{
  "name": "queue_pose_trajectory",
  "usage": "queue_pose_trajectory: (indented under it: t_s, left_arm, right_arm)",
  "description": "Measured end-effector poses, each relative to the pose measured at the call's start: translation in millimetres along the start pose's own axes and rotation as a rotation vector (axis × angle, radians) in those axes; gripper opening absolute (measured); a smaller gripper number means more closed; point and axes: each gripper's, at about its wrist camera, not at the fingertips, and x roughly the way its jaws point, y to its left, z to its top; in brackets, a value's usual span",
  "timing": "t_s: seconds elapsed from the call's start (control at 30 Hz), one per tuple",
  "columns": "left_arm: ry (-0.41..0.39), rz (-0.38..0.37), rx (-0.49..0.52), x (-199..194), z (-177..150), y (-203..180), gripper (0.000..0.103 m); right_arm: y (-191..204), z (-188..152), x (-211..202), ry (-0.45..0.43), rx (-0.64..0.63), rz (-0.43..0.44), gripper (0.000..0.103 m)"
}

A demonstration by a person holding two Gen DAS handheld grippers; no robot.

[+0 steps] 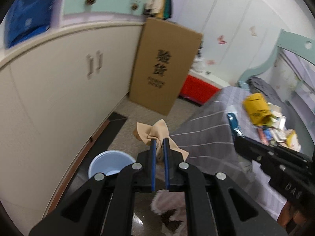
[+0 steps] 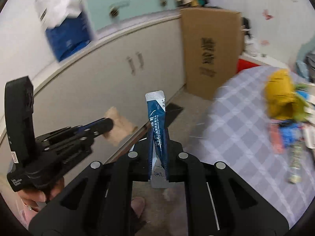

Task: Collect trash
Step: 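Carry both items to the wastebasket and open both tools to drop them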

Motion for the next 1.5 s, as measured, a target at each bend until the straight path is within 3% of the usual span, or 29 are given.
queue_pose_trajectory:
  t_s: [0.27,0.43,0.5,0.53,0.57,0.9,1.33,1.43,1.47,1.5]
  left_arm:
    - [0.102,0.107,-0.101,47.5,-11.6,75.3,0.007]
    - [0.169,0.155,-0.135,77.8,-19.0,106.6,0.007]
    - [0.187,0.166,-0.135,88.0,-21.5,112.0,0.007]
    - [0.193,0.167,-0.133,90.9,-22.5,112.9,0.007]
    - [0.200,0.168,-0.131,95.4,-23.3,113.8,0.007]
    - [0.247,0.163,-0.118,124.2,-28.9,110.9,0.007]
    - [0.265,0.141,-0.066,142.3,-9.1,89.3,0.008]
    - [0.267,0.145,-0.067,143.6,-4.2,86.5,0.013]
    - [0.277,0.148,-0.073,144.3,-3.5,86.5,0.028]
    - [0.284,0.150,-0.080,144.5,-3.1,87.0,0.049]
  right_arm:
    - [32.8,-1.3,108.5,0.131,-0.016,0.048,0.010]
    - [42.8,-1.6,158.1,0.160,-0.051,0.009,0.014]
    - [40.4,-3.4,172.3,0.180,-0.038,0.003,0.021]
    - [38.0,-5.1,177.4,0.182,-0.026,0.008,0.035]
    - [35.8,-7.5,176.9,0.175,-0.022,0.004,0.049]
    - [20.7,-15.5,178.9,0.168,0.003,-0.037,0.055]
    - [2.6,-8.4,151.1,0.048,0.057,-0.079,0.058]
    - [-1.0,-7.2,146.1,0.033,0.071,-0.086,0.059]
    - [-1.5,-6.8,144.3,0.030,0.073,-0.087,0.059]
    - [-1.9,-6.8,142.4,0.027,0.075,-0.087,0.059]
